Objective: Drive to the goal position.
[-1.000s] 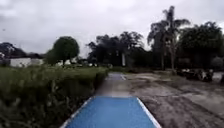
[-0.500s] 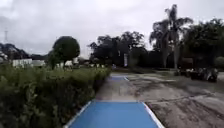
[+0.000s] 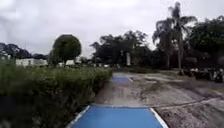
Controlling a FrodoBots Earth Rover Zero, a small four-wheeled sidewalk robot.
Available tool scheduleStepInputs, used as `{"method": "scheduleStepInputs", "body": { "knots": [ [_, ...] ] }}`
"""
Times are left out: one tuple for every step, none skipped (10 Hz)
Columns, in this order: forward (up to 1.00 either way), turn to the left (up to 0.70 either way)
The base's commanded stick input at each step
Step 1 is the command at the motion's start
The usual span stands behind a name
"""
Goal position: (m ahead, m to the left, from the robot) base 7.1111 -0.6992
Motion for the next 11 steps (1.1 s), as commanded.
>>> {"method": "scheduleStepInputs", "body": {
  "knots": [
    [0.5, 0.0],
    [0.5, 0.0],
    [0.5, 0.0],
    [0.5, 0.0],
    [0.5, 0.0],
    [0.5, 0.0],
    [0.5, 0.0],
    [0.5, 0.0],
    [0.5, -0.09],
    [0.5, -0.33],
    [0.5, -0.5]
  ]
}}
